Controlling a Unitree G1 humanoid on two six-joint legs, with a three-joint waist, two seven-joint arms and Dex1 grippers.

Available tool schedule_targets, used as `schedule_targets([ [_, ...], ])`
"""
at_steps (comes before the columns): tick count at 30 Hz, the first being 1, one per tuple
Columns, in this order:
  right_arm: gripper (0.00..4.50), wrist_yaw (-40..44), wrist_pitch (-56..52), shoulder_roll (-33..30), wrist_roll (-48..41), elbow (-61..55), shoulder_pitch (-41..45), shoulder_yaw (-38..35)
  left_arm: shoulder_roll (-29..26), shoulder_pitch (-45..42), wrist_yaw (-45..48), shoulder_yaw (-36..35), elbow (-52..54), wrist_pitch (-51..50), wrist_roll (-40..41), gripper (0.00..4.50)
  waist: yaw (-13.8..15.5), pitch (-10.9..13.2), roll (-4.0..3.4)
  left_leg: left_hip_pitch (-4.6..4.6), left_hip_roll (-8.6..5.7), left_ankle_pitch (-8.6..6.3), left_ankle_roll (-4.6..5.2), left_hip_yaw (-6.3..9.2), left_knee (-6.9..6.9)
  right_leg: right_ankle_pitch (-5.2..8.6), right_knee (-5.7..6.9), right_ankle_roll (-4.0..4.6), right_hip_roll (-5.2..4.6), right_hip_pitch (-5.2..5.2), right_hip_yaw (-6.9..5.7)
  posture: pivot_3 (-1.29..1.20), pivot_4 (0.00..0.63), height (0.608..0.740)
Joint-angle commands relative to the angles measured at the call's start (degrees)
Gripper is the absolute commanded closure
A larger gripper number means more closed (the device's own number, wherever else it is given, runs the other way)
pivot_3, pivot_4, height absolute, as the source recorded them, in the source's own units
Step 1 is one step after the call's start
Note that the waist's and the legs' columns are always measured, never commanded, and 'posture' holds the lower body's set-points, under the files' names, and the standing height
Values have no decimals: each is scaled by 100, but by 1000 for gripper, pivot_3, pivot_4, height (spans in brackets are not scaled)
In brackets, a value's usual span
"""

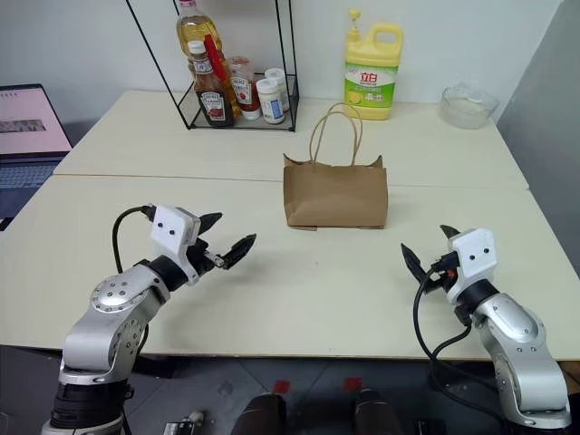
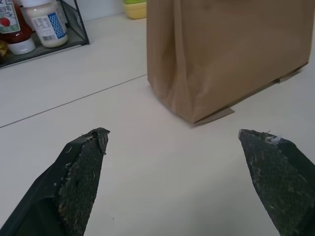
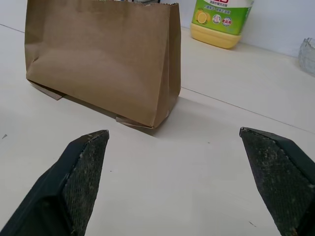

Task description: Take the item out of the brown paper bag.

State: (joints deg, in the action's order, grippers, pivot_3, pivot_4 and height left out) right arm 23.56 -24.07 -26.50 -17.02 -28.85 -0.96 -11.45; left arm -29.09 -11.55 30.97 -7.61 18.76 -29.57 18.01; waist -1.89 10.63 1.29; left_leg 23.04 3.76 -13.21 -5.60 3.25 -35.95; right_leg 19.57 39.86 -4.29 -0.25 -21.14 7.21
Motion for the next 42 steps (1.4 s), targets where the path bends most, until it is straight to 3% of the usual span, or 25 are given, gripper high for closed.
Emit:
schedule_targets([
  [1, 32, -12, 41, -45, -37, -89, 95, -105, -171, -99, 179, -10, 332, -16, 135, 0, -1, 0, 0, 0, 0, 0, 0, 0, 0, 0, 0, 0, 0, 0, 0, 0, 150, 740],
  [8, 32, -13, -234, -81, -204, -171, 403, -109, -351, -430, 667, -102, 323, 120, 457, 0, 0, 1, 0, 1, -1, 0, 0, -1, 0, 0, 0, 0, 0, 0, 0, 0, 150, 740],
  [17, 32, 127, -1236, -432, -696, 127, 2052, 8, -531, -799, 1009, -137, 22, 227, 691, 0, -10, 4, 0, 3, 0, 0, 0, 1, 1, 0, -1, 1, 1, -4, -1, 0, 150, 740],
  [24, 32, 569, -1986, -627, -695, 1553, 3911, 679, -509, -983, 1042, -13, -198, 347, 625, 0, -39, 7, -1, 7, 0, 0, 1, 1, 0, 0, -1, 2, 0, -10, -2, 0, 150, 740],
  [29, 32, 711, -2211, -346, -685, 2843, 5079, 876, -508, -1012, 1044, 33, -206, 394, 624, 0, -55, 7, -2, 31, 0, 0, 1, 2, -1, -1, -3, 3, -1, -29, -6, 0, 150, 740],
  [42, 32, 1329, -1296, 280, -258, 5639, 6756, 1100, -486, -1085, 1099, 136, -305, 547, 548, 0, -91, 10, -7, 41, 0, 0, 0, 8, 0, -3, -2, 5, -7, -38, -20, 0, 150, 740],
])
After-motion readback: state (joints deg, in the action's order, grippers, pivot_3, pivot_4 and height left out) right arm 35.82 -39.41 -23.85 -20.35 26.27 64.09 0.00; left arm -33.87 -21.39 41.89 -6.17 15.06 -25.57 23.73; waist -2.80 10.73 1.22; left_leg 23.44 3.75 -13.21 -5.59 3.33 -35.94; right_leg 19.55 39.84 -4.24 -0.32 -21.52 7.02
